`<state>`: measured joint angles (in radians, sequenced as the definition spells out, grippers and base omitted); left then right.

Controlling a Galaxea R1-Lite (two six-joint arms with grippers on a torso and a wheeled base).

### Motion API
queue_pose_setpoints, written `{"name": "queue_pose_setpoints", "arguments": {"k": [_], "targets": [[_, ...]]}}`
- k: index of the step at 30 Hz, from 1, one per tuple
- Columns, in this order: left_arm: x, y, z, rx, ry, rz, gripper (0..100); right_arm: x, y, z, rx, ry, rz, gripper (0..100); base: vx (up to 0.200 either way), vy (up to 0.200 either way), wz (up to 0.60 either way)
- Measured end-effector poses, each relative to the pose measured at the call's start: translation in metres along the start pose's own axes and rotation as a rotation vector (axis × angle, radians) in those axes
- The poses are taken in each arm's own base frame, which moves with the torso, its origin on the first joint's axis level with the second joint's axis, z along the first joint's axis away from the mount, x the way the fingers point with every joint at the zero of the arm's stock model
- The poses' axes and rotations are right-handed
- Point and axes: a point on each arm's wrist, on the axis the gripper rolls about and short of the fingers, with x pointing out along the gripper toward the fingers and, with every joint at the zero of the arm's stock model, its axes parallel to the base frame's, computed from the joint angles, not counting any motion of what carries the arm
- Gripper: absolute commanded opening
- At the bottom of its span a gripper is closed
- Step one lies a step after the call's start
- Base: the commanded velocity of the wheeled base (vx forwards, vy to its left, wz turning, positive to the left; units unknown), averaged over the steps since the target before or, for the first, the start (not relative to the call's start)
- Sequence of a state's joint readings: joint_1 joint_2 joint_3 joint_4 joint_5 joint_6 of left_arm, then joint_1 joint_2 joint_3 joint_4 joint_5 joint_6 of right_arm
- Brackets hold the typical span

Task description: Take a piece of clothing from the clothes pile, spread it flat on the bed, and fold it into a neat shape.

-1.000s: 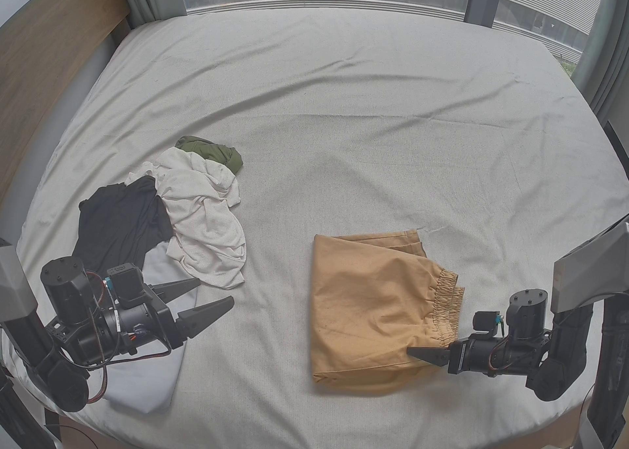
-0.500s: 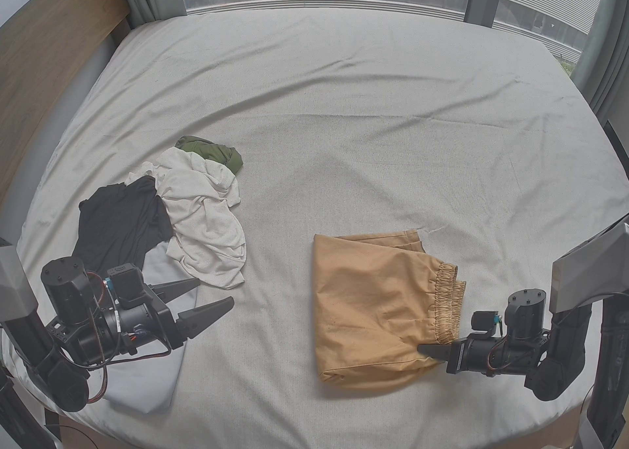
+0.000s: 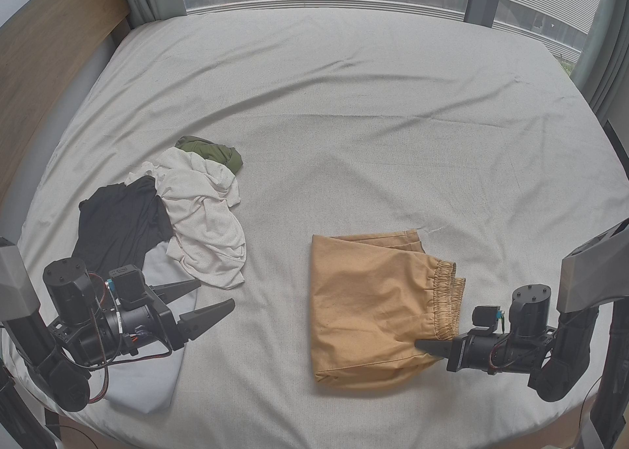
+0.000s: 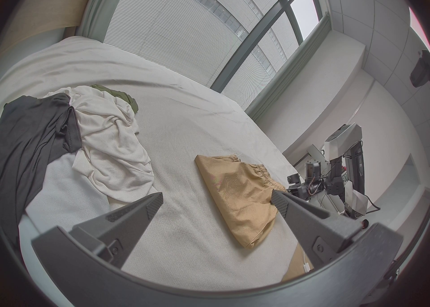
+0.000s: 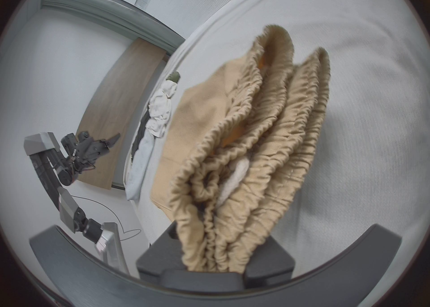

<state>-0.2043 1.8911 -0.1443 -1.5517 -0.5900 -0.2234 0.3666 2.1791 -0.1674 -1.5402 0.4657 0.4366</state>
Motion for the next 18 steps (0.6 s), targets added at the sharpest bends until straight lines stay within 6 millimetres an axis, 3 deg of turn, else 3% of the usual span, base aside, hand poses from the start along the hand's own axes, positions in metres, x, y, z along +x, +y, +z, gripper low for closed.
{"name": "queue_pose_setpoints", "arguments": {"k": [12, 18], "targets": [[-0.001, 0.000, 0.000, 0.001, -0.002, 0.004, 100, -0.022, 0.040, 0.032, -0.043, -0.131, 0.156, 0, 0.000, 0.000, 0.00], [-0.001, 0.001, 0.000, -0.001, -0.002, 0.005, 100, -0.024, 0.056, 0.047, -0.097, -0.195, 0.225, 0, 0.000, 0.000, 0.00]]}}
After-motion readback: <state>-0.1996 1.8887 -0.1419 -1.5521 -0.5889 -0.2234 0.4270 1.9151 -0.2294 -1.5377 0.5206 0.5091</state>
